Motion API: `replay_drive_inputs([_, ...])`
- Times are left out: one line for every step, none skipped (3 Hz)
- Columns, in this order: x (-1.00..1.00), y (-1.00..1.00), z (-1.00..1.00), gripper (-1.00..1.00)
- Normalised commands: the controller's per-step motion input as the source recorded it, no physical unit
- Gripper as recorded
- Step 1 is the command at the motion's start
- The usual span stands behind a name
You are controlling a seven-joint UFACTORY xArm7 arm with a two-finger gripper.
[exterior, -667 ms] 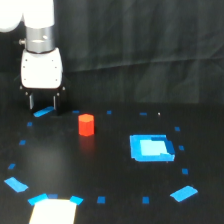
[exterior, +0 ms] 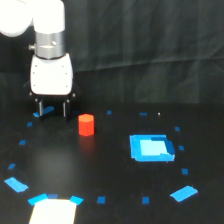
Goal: Pick up the red object from the table
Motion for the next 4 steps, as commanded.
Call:
replay_drive_inputs([1.0, -0.31, -0.83, 0.34])
replay_drive_inputs([0.91, -0.22, -0.43, -0.95])
replay_drive_inputs([1.0, -1.0, -1.0, -1.0])
replay_drive_inputs([0.36, -0.92, -1.0, -1.0])
